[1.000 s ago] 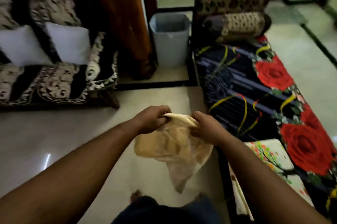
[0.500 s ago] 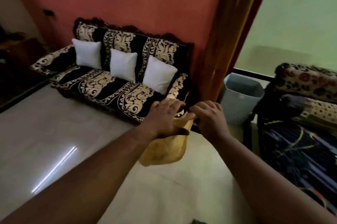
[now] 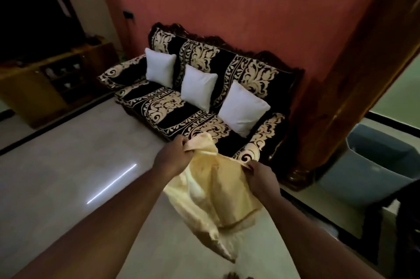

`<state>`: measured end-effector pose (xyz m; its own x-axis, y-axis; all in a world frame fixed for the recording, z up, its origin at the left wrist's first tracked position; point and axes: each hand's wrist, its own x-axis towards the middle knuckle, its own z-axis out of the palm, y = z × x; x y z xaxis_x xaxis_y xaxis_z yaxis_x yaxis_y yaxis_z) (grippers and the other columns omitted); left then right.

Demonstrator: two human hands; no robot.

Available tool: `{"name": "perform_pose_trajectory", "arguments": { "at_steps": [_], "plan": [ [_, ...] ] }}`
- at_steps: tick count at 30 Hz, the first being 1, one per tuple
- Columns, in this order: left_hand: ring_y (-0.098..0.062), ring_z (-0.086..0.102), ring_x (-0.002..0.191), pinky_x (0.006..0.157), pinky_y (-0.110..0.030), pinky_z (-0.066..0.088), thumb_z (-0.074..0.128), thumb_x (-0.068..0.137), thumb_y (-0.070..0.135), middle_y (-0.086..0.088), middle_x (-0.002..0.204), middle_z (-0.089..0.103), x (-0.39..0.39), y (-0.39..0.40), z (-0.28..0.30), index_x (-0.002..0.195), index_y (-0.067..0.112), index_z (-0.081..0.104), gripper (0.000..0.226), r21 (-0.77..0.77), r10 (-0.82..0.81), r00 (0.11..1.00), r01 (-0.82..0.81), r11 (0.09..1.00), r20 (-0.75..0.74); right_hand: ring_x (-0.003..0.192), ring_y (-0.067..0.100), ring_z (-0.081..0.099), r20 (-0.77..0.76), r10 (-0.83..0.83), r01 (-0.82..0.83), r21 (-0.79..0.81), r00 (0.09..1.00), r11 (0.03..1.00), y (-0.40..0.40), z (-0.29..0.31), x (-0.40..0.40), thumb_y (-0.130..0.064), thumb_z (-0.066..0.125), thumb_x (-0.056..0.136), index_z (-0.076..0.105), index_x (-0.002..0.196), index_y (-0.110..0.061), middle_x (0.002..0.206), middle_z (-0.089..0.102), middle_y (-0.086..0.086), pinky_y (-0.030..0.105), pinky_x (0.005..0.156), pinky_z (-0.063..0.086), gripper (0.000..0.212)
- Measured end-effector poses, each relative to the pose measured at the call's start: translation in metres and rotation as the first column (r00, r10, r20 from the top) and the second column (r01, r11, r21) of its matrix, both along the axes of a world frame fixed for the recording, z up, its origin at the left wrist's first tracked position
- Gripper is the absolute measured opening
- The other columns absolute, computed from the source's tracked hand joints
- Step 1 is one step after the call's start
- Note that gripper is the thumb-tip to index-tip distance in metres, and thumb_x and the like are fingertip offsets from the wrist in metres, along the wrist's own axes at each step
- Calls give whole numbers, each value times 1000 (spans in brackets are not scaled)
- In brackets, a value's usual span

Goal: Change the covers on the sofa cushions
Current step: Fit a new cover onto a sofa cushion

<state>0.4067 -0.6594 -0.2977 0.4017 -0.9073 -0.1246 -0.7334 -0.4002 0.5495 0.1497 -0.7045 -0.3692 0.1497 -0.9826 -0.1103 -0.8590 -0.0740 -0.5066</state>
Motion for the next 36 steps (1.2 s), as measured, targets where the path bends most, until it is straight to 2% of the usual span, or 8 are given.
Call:
{"name": "perform_pose_trajectory", "arguments": {
  "at_steps": [5,8,11,14,17,22,27,36],
  "plan": [
    [-33,33,144,106,-51,42,70,78,64,-10,163,21,27,-42,-37,159,28,3,112,91,-204,900,183,979,384,97,27,66,85,273,-269,-59,958,961,-78,26,74,-43,63,94,69,110,-25,102,74,3,31,69,45,25],
    [-25,9,154,121,-58,12,52,89,69,-2,168,13,44,-85,-57,159,30,16,88,137,-345,796,321,937,497,97,29,68,83,417,-411,-82,905,908,-120,36,123,-45,62,91,71,111,-25,102,75,4,37,77,54,29],
    [-23,53,128,119,-47,22,47,100,43,-4,125,65,78,-134,-69,122,29,64,31,12,-279,890,295,955,361,99,29,68,-3,448,-446,-95,894,890,-166,36,156,-40,65,90,69,115,-29,106,75,4,36,78,54,28],
    [-32,65,94,79,-37,48,51,98,29,-8,95,70,124,-185,-74,101,21,64,16,-76,-56,998,56,995,3,95,25,68,-200,373,-402,-130,906,906,-214,23,169,-26,64,88,65,110,-33,107,70,-3,31,69,49,23],
    [-32,63,90,72,-38,47,54,96,26,-8,90,66,169,-232,-78,91,15,61,14,-36,22,990,-27,999,-141,98,28,63,-347,242,-287,-84,906,954,-257,5,167,-15,53,90,57,109,-27,112,56,2,37,71,54,23],
    [-23,62,85,74,-35,50,59,88,48,2,88,65,208,-300,-70,95,25,54,24,56,-72,994,77,995,-85,99,34,64,-336,10,-3,20,942,1000,-322,-14,172,-22,59,91,59,109,-20,110,65,8,36,68,45,18],
    [-17,61,79,66,-30,47,59,90,55,7,86,64,221,-367,-75,99,29,58,28,48,-208,973,204,978,98,99,29,65,-156,-6,35,180,988,983,-389,-39,189,-40,64,95,64,108,-23,106,70,5,31,70,45,22],
    [-20,62,78,65,-31,43,54,97,52,1,78,61,225,-514,-135,82,19,59,36,281,32,990,9,960,-141,117,33,55,-183,101,-29,362,978,932,-584,-145,184,-67,73,77,57,128,-22,126,55,10,42,93,51,70]
  ]
}}
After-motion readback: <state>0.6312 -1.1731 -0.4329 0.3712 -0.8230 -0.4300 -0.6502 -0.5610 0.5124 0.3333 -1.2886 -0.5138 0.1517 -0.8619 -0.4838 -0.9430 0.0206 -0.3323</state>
